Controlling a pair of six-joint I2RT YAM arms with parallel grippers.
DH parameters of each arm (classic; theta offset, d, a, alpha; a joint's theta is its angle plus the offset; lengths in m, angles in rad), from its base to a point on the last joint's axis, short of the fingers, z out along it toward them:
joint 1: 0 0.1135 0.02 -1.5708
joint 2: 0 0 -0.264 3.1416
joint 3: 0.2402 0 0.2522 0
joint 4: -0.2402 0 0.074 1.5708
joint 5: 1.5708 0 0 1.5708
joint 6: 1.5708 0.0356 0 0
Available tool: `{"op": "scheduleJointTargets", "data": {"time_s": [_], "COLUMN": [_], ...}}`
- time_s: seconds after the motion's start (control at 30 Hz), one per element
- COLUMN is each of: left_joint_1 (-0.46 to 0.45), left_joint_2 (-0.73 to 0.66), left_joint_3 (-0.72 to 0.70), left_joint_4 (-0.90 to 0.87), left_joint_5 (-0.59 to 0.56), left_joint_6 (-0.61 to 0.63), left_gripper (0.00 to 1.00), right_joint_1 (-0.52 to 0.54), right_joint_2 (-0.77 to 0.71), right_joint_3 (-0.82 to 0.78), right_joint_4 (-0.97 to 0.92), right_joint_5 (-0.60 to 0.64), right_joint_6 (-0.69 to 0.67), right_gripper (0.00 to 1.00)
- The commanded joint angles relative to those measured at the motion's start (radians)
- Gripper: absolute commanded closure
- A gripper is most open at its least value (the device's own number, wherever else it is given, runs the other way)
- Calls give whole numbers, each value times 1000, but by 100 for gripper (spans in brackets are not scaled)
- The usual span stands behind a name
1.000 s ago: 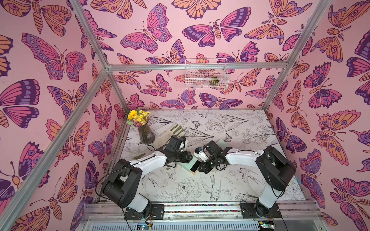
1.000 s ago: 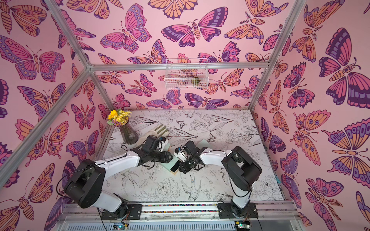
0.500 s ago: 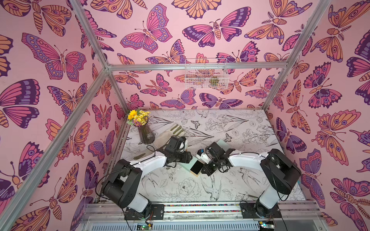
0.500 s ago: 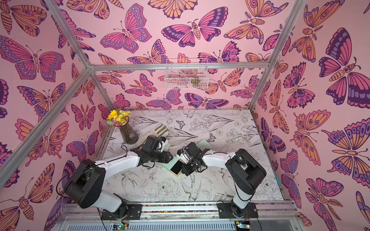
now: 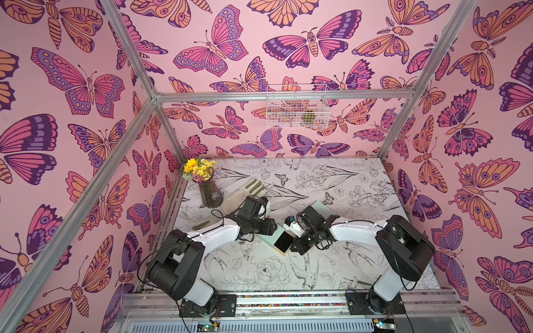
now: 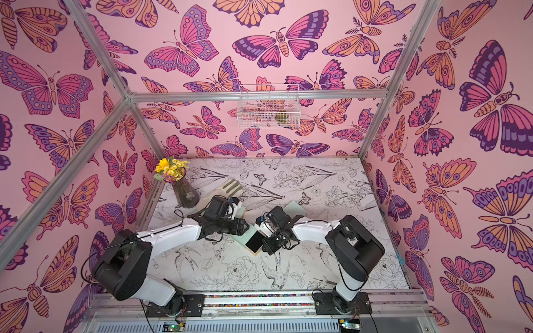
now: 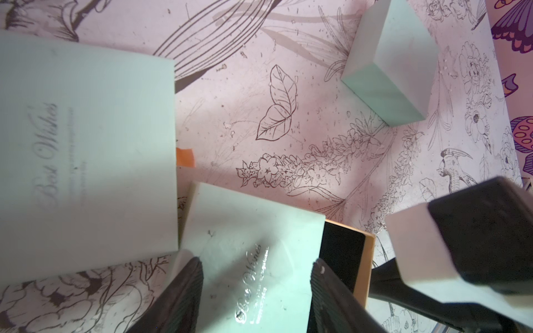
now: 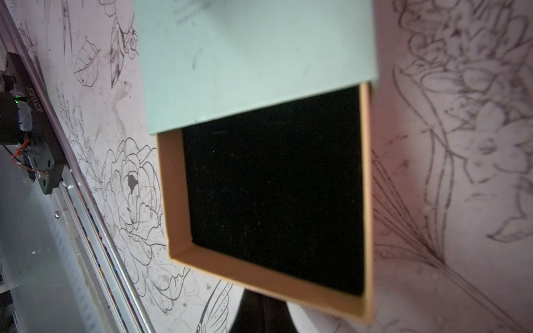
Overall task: Place the earrings into the drawer-style jewelry box
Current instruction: Open the drawer in the jewelry box.
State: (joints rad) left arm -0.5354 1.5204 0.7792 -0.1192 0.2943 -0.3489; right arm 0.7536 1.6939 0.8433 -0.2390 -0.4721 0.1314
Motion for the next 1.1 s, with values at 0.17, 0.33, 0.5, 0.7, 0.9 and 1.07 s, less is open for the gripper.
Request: {"op": "scheduleJointTargets", "data": {"time_s": [0.17,0.33,0.5,0.7,0.9,1.07], "left_joint_1": [2,2,2,2,-1,-6], "left_joint_2": [34,29,33,25,-22,-101], "left_joint_3": [-30,-34,-27,-12,30,46], "left_joint_4": [-65,-66,-66,-67,-81,-95], "left_joint_5": [-49,-58,-37,-15,4,-42], "left_joint_6": [-5,-7,-5,-1,-18,-25], "left_gripper": [37,37,37,36,33,27], "right_joint_1": [6,6,7,6,6,7], "right_joint_2": [-21,-29,-39,-46,-66,-163], "right_joint_3": [-29,-36,-48,-37,-23,-48], "right_joint_4": [-40,-45,-34,-29,-39,-53], "right_joint_5": [-11,-5,11,13,28,73], "right_joint_6": [-3,-3,4,19,19,37], "right_gripper": [100,100,100,87,78,74]}}
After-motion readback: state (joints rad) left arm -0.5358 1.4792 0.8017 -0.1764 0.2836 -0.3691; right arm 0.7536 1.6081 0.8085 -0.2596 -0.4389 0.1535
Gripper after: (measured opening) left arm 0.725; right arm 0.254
